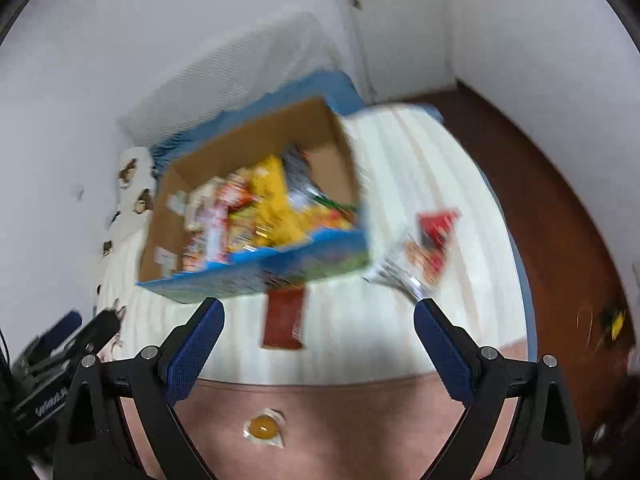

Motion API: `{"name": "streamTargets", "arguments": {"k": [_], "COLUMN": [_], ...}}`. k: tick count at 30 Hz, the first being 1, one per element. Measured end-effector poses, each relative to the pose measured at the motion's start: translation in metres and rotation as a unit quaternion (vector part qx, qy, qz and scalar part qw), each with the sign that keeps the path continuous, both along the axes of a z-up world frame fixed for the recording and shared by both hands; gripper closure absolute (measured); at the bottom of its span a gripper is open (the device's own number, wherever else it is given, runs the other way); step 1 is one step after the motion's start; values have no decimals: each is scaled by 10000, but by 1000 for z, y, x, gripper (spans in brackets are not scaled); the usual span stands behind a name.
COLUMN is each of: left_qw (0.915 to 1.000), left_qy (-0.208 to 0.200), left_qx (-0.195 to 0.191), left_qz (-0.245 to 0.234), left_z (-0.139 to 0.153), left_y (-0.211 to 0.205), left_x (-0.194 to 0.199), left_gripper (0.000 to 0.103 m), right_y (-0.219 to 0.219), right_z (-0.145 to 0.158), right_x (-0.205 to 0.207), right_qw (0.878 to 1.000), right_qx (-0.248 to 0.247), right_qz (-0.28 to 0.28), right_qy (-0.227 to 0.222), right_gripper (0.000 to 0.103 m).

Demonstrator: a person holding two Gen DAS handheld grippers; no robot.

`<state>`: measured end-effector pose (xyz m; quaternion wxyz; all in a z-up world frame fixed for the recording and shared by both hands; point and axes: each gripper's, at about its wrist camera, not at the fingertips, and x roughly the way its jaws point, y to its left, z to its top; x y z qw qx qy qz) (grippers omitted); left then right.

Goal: Organize snacks
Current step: 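Lift both tools out of the box toward the sausage pack, then grasp the brown sausage pack with the left tool while the right tool grasps the oat cookie bag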

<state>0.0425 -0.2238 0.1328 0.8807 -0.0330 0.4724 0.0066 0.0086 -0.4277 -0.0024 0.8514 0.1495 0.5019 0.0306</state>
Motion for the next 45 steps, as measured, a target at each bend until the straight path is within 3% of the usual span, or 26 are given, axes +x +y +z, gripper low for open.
{"name": "streamTargets", "arguments": {"k": [9,14,16,19,22,25,28,29,32,34,35,36,38,42,43,45], "left_qw": [9938,9863,9836,9789,9733,9708,9655,9670,9701,9721,9717,9713,9707,9683,9669,9658], "left_qy": [1081,1631,1783,2025,2257,2350,2527,2470,2304,2188,2186,2185,2182,2313,2377,2440], "left_qx": [-57,-38,-28,-95,-314,-343,-451,-451,-449,-275,-197,-138,-97,-114,-133,-146], "left_qz": [-257,-239,-251,-237,-270,-346,-428,-441,-623,-800,-874,-930,-999,-938,-913,-867], "left_z": [-78,-115,-127,-146,-165,-176,-187,-186,-182,-179,-179,-179,-177,-178,-179,-180], "left_y": [-54,-72,-77,-81,-85,-89,-93,-95,-103,-109,-111,-112,-108,-91,-85,-76], "left_x": [37,58,66,76,83,85,86,87,90,90,88,86,76,46,35,18], "left_gripper": [3,3,3,3,4,4,4,4,4,19,38,47,47,47,47,47], "right_y": [-99,-91,-86,-81,-82,-81,-81,-81,-67,-49,-38,-24,0,38,43,51], "right_z": [-92,-136,-149,-164,-165,-171,-176,-171,-146,-135,-133,-131,-135,-158,-166,-179], "right_x": [49,89,102,112,98,71,58,55,55,60,62,67,67,55,51,47], "right_qw": [9895,9906,9897,9888,9896,9829,9707,9743,9885,9857,9793,9683,9421,8758,8630,8503], "right_qx": [604,174,223,245,275,684,1199,1079,9,-557,-875,-1238,-1763,-2486,-2602,-2705], "right_qz": [-917,-593,-517,-419,-492,-400,-185,-128,448,1096,1472,1916,2682,3983,4162,4312], "right_qy": [943,1223,1315,1414,1325,1662,2072,1972,1446,1150,1077,1021,973,1117,1195,1338], "right_gripper": [5,5,7,38,41,38,15,10,9,10,9,9,9,10,10,10]}}
